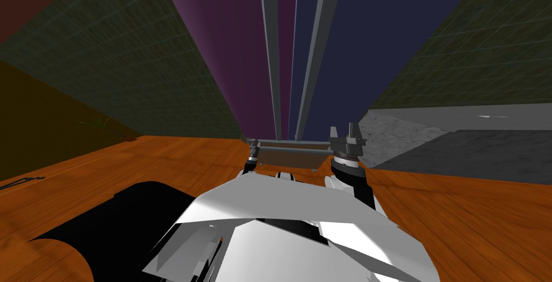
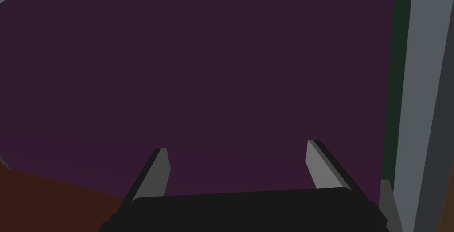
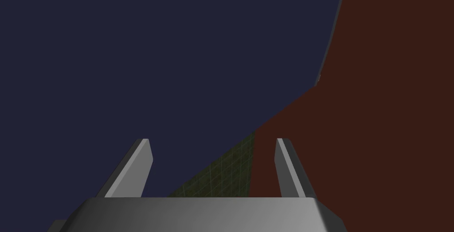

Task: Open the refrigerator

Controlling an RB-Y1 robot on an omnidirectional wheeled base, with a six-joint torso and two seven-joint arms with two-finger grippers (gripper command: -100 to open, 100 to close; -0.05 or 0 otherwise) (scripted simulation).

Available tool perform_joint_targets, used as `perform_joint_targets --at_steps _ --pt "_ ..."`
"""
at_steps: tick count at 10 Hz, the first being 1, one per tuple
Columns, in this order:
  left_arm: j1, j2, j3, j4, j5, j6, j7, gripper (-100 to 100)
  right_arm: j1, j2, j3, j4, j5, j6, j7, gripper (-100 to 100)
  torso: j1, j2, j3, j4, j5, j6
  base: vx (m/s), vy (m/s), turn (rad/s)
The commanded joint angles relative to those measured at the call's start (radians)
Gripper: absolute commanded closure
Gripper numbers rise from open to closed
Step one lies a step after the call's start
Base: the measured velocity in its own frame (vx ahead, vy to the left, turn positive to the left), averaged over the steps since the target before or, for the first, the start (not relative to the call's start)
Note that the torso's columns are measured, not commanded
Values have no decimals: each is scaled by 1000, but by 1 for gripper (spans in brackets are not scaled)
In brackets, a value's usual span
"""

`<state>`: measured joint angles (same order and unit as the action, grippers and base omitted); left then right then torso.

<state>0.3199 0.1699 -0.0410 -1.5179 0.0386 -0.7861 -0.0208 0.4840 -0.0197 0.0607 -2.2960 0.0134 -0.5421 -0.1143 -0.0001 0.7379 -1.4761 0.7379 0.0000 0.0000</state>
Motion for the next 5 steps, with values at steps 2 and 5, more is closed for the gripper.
perform_joint_targets --at_steps 2,5 --pt "-26 1 -4 106 2 -58 5 -100 0 0 0 0 0 0 0 0 0 1 0 0 0 0 36 11 14" --pt "-39 1 -7 190 3 -87 7 -100 0 0 0 0 0 0 0 0 0 0 0 0 0 0 32 5 11"
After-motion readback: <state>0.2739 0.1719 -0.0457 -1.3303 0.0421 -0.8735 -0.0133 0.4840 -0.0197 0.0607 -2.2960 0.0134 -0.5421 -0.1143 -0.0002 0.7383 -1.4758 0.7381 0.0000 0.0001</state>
